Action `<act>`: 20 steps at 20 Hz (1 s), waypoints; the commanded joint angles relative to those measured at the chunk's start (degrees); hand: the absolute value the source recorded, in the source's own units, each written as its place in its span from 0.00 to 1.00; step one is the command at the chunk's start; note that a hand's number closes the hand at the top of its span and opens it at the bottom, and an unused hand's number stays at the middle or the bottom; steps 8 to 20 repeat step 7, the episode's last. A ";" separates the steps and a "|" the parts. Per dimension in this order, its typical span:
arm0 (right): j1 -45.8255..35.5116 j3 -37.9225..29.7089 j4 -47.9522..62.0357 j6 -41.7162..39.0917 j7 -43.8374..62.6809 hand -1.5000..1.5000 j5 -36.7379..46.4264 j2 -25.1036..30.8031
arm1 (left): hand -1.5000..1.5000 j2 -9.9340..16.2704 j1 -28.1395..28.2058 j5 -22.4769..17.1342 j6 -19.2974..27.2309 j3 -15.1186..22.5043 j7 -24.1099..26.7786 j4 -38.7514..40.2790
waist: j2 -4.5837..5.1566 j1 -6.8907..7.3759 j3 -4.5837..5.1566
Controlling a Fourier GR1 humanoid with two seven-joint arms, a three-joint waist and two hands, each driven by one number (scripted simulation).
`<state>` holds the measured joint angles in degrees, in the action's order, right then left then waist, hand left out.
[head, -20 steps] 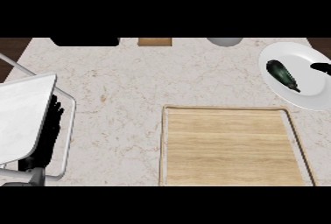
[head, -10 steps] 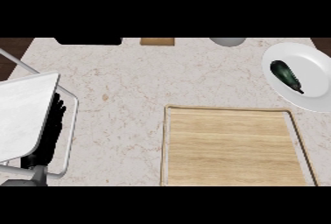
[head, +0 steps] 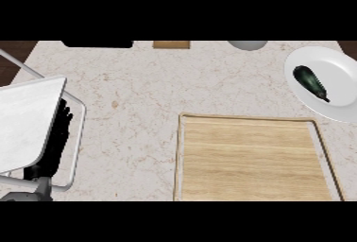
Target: Pick the eggplant from the tray and place it in the plate
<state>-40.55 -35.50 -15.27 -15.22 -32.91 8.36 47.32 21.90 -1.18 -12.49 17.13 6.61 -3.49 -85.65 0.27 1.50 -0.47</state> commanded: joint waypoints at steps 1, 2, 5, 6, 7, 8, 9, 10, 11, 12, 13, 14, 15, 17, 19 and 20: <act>0.95 0.27 1.39 -1.78 -0.82 0.00 0.50 2.73 | 0.50 1.10 -7.72 -1.34 -5.65 1.53 -3.83 2.73 | 0.75 -0.85 0.24; 0.85 0.74 1.33 1.80 -0.37 0.00 1.02 0.75 | 0.50 0.84 -7.30 -1.07 -5.02 2.28 -4.84 1.52 | 0.53 -0.78 0.29; 2.32 0.79 2.26 -0.81 -1.91 0.00 1.19 2.81 | 0.50 0.67 -7.66 -1.21 -6.12 1.48 -0.83 6.37 | 0.82 -1.06 0.29; 3.35 0.82 2.52 -0.87 -2.24 0.00 1.27 3.49 | 0.50 -0.41 -4.58 -0.45 -4.88 3.06 -0.96 3.09 | 0.55 -0.70 0.28; 3.09 0.65 3.24 -1.69 -1.68 0.00 1.18 4.14 | 0.50 1.50 -4.67 -2.14 -6.50 2.24 -3.55 1.58 | 0.67 -0.35 0.21; 3.09 0.65 3.24 -1.69 -1.68 0.00 1.18 4.14 | 0.50 1.50 -4.67 -2.14 -6.50 2.24 -3.55 1.58 | 0.67 -0.35 0.21; 3.09 0.65 3.24 -1.69 -1.68 0.00 1.18 4.14 | 0.50 1.50 -4.67 -2.14 -6.50 2.24 -3.55 1.58 | 0.67 -0.35 0.21; 3.09 0.65 3.24 -1.69 -1.68 0.00 1.18 4.14 | 0.50 1.50 -4.67 -2.14 -6.50 2.24 -3.55 1.58 | 0.67 -0.35 0.21; 3.09 0.65 3.24 -1.69 -1.68 0.00 1.18 4.14 | 0.50 1.50 -4.67 -2.14 -6.50 2.24 -3.55 1.58 | 0.67 -0.35 0.21; 3.09 0.65 3.24 -1.69 -1.68 0.00 1.18 4.14 | 0.50 1.50 -4.67 -2.14 -6.50 2.24 -3.55 1.58 | 0.67 -0.35 0.21; 3.09 0.65 3.24 -1.69 -1.68 0.00 1.18 4.14 | 0.50 1.50 -4.67 -2.14 -6.50 2.24 -3.55 1.58 | 0.67 -0.35 0.21; 3.09 0.65 3.24 -1.69 -1.68 0.00 1.18 4.14 | 0.50 1.50 -4.67 -2.14 -6.50 2.24 -3.55 1.58 | 0.67 -0.35 0.21; 3.09 0.65 3.24 -1.69 -1.68 0.00 1.18 4.14 | 0.50 1.50 -4.67 -2.14 -6.50 2.24 -3.55 1.58 | 0.67 -0.35 0.21; 3.09 0.65 3.24 -1.69 -1.68 0.00 1.18 4.14 | 0.50 1.50 -4.67 -2.14 -6.50 2.24 -3.55 1.58 | 0.67 -0.35 0.21; 3.09 0.65 3.24 -1.69 -1.68 0.00 1.18 4.14 | 0.50 1.50 -4.67 -2.14 -6.50 2.24 -3.55 1.58 | 0.67 -0.35 0.21; 3.09 0.65 3.24 -1.69 -1.68 0.00 1.18 4.14 | 0.50 1.50 -4.67 -2.14 -6.50 2.24 -3.55 1.58 | 0.67 -0.35 0.21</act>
